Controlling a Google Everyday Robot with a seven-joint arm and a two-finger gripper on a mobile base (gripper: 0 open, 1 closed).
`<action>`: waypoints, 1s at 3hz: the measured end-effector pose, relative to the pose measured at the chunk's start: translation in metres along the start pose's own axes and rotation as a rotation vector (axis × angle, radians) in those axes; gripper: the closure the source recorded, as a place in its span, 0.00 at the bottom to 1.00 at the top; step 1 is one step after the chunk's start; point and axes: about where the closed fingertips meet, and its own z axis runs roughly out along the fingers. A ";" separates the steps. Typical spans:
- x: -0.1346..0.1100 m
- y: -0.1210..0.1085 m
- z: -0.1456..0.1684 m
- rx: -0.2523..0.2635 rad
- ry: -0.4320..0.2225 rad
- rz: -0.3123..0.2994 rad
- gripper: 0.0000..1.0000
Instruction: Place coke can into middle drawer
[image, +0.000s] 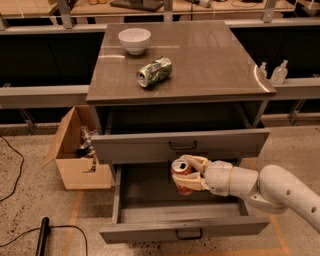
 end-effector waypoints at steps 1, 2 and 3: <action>0.020 -0.017 0.009 -0.031 0.002 -0.060 1.00; 0.036 -0.016 0.028 -0.141 -0.030 -0.093 1.00; 0.053 -0.006 0.045 -0.224 -0.059 -0.109 1.00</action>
Offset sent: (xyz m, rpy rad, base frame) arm 0.0267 0.0208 -0.0645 0.0278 -0.0866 0.2922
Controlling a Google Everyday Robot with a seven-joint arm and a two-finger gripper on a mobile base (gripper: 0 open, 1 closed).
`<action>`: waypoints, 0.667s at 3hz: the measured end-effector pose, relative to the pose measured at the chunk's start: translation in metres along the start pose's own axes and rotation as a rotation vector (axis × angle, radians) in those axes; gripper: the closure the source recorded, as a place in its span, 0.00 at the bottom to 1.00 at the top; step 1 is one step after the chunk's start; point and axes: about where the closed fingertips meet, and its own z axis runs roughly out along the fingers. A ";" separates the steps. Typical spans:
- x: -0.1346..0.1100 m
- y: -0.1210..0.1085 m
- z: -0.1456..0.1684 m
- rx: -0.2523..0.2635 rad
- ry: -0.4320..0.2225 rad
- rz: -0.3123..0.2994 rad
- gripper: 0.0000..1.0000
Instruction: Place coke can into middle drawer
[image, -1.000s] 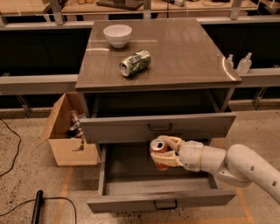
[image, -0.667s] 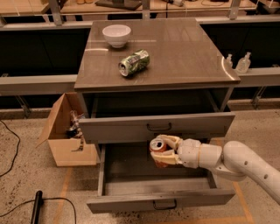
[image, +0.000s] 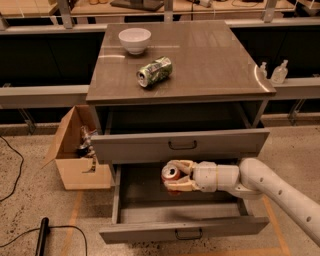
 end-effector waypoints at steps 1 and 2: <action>0.019 0.000 0.014 -0.036 -0.014 -0.018 1.00; 0.042 -0.001 0.025 -0.030 -0.025 -0.032 1.00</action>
Offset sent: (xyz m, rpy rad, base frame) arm 0.0162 0.0180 -0.0771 0.0235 -0.0534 0.0173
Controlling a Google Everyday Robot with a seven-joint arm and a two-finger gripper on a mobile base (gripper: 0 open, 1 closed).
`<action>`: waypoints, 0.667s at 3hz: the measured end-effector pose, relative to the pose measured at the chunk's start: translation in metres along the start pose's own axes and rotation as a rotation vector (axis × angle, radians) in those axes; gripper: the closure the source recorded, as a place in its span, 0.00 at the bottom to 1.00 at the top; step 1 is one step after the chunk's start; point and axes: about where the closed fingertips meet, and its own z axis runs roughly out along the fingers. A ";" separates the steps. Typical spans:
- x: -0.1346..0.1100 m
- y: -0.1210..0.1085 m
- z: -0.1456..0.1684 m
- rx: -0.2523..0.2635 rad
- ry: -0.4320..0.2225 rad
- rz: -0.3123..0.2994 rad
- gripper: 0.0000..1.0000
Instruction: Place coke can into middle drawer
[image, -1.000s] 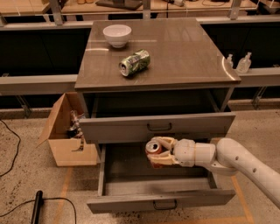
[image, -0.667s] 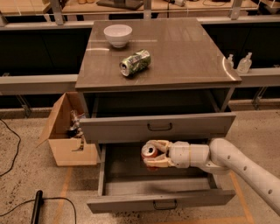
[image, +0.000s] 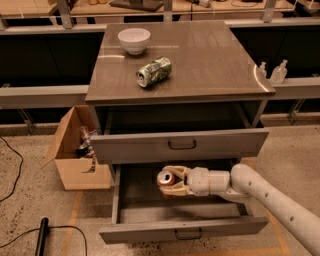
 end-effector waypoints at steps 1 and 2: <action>0.025 -0.003 0.009 0.013 -0.030 0.002 1.00; 0.050 -0.009 0.019 0.008 -0.052 0.008 1.00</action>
Offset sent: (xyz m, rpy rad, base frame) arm 0.0314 0.0089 -0.0829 0.0772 0.0013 -0.0039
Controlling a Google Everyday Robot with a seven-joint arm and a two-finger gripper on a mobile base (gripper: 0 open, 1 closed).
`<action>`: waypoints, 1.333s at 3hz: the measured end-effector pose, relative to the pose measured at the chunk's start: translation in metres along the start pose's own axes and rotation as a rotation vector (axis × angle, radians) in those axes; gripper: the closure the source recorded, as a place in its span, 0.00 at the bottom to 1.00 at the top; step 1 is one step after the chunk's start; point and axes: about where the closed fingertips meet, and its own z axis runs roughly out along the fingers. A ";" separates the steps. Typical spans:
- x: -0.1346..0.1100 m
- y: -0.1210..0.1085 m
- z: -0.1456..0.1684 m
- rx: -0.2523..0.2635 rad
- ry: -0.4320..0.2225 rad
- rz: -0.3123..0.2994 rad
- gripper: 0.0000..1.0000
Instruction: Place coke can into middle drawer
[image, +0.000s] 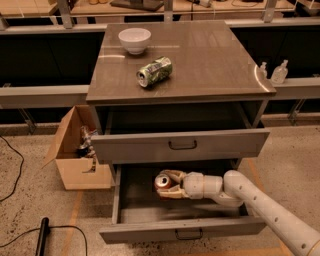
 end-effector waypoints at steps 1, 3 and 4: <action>0.018 -0.010 0.010 -0.023 -0.011 -0.005 1.00; 0.044 -0.010 0.020 -0.021 0.004 -0.014 0.84; 0.055 -0.008 0.024 -0.029 0.024 -0.016 0.53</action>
Offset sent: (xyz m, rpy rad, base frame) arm 0.0287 0.0078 -0.0491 -0.0032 -0.0152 0.0137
